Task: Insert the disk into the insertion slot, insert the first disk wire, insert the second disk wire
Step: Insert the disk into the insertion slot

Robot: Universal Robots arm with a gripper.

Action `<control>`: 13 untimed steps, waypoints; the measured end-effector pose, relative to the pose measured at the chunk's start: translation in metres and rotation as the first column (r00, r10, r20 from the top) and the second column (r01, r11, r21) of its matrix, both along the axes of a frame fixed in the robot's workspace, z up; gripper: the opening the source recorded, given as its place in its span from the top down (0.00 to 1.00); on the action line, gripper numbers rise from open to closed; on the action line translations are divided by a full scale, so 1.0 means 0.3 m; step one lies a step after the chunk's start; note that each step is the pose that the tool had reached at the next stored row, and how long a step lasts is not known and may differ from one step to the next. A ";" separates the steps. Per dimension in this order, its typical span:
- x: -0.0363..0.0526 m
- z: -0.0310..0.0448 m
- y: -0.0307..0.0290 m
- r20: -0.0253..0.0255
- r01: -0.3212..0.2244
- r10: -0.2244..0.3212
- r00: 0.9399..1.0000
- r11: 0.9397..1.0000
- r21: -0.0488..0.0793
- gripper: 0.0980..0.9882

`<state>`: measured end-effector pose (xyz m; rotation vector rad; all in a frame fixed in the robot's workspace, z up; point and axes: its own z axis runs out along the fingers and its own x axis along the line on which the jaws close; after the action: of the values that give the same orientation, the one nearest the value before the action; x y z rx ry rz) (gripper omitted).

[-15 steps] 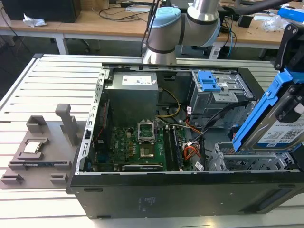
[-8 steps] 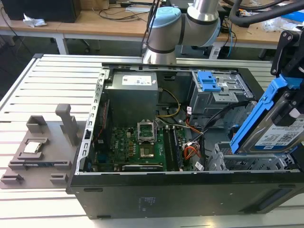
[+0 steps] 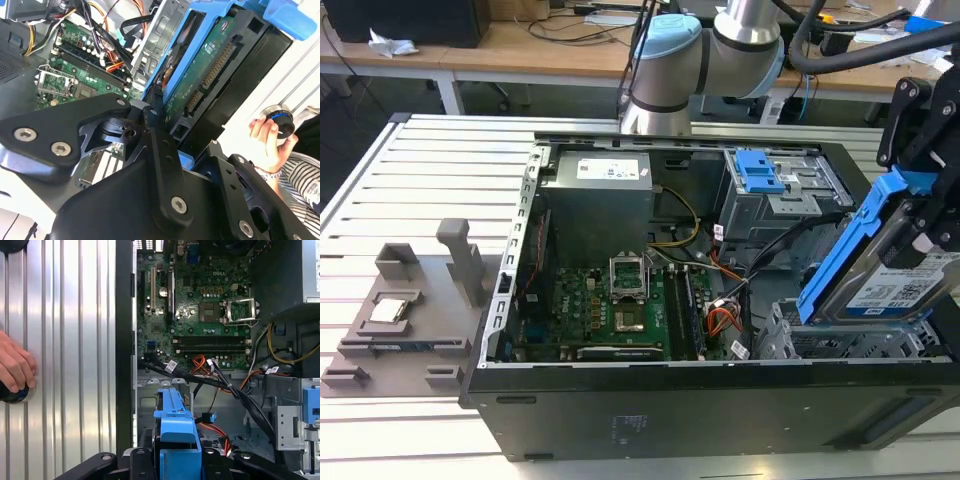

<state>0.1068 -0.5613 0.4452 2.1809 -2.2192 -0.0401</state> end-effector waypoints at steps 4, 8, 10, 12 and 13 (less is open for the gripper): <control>0.000 -0.016 0.020 0.000 0.000 0.000 1.000 1.000 0.000 0.70; 0.000 -0.037 0.029 0.000 0.000 0.000 1.000 1.000 0.000 0.70; 0.000 -0.046 0.031 0.000 0.000 0.000 1.000 1.000 0.000 0.70; 0.000 -0.055 0.044 0.000 0.000 0.000 1.000 1.000 0.000 0.70; 0.000 -0.061 0.045 0.000 0.000 0.000 1.000 1.000 0.000 0.70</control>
<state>0.1067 -0.5478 0.4269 2.1812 -2.2193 -0.0405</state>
